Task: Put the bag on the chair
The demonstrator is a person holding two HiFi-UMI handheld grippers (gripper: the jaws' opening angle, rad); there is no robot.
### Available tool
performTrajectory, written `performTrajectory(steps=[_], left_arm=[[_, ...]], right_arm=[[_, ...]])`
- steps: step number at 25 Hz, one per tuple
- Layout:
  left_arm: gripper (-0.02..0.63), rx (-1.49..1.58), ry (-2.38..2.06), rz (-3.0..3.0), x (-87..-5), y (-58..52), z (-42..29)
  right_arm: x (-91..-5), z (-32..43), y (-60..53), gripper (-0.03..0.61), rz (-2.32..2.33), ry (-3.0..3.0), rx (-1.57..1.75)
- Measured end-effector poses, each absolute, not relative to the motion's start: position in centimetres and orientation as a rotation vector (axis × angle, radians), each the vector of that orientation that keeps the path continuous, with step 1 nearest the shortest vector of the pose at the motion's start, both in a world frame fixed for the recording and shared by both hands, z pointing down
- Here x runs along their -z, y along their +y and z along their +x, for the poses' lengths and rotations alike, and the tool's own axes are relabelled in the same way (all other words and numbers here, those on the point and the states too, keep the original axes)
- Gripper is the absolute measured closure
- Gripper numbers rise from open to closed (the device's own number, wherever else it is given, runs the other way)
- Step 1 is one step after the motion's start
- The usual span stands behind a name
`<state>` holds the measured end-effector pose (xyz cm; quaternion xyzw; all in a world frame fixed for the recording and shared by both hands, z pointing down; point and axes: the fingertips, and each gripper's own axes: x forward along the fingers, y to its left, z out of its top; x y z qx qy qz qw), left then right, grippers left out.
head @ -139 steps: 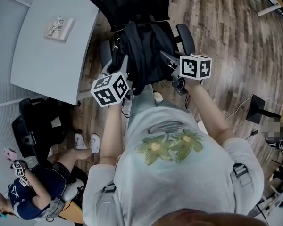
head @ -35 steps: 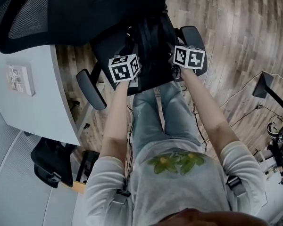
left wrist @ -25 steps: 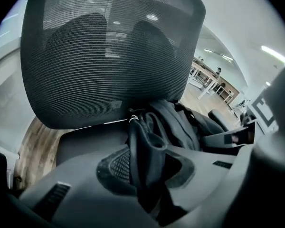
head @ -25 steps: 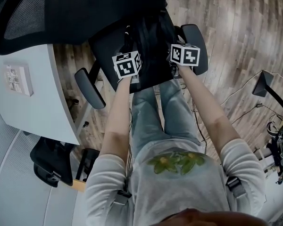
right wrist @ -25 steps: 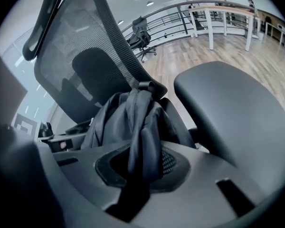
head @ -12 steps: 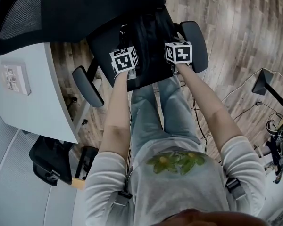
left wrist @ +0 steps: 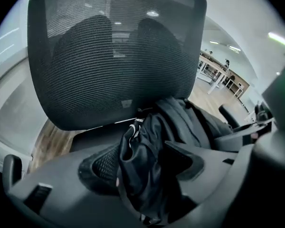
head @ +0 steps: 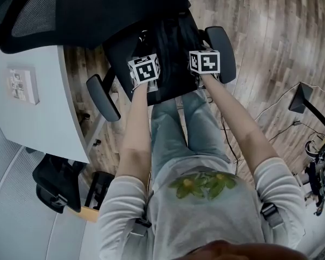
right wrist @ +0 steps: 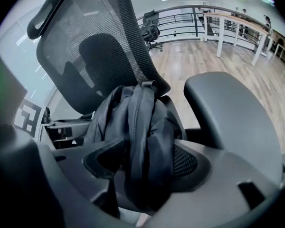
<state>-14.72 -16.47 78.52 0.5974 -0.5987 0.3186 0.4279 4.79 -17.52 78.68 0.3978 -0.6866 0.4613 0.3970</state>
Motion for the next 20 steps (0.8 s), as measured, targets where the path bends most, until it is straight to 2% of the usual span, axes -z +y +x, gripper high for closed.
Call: performTrajectory(steps=[6,20], left_arm=[[0.328,-0.780,-1.514,1.579,-74.9,-16.9,-14.5],[0.332,-0.645,-1.440,1.759,-63.6,-15.0,-12.4]], right_arm=[[-76.3,5.2,-17.1,0.281,1.019,-1.761,-1.214],[-64.2,5.4,-15.2,0.292,1.003,-2.024,-1.100]])
